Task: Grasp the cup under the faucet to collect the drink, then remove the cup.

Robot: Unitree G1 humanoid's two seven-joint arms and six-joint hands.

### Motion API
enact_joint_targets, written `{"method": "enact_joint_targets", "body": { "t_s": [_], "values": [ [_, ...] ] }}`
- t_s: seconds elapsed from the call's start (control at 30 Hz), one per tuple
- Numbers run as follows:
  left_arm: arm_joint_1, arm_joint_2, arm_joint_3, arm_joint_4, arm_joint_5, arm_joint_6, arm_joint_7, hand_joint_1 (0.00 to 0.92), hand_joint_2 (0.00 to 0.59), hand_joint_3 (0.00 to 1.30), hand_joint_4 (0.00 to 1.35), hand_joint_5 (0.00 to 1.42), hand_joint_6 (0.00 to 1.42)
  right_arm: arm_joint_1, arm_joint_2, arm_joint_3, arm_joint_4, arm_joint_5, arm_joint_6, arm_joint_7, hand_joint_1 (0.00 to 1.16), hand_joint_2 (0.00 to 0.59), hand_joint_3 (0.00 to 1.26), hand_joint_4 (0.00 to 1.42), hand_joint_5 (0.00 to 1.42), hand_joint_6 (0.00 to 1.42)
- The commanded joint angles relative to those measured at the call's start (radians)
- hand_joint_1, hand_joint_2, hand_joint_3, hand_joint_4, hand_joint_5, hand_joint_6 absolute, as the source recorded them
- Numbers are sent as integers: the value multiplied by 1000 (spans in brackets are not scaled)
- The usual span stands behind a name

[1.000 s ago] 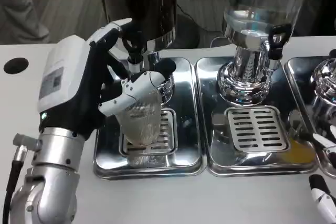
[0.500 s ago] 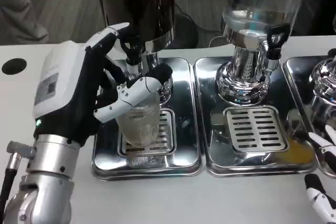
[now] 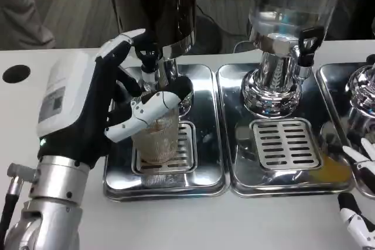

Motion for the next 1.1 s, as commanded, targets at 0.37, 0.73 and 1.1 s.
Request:
{"method": "enact_joint_targets", "body": {
  "t_s": [0.37,0.73,1.1],
  "values": [
    [26,-4,-11,24,-4,-1,-18,75,58,337,293,748,916,-1,2,3,-4,-5,7,5,302,492,147,0,0,0],
    [29,-9,-13,20,-2,-5,-18,75,58,337,293,748,916,-3,3,3,-9,-2,9,7,302,492,147,0,0,0],
    [35,-9,-5,14,-3,-11,-17,75,58,344,294,748,916,-3,4,4,-15,-5,11,9,302,492,148,0,0,0]
  ]
}}
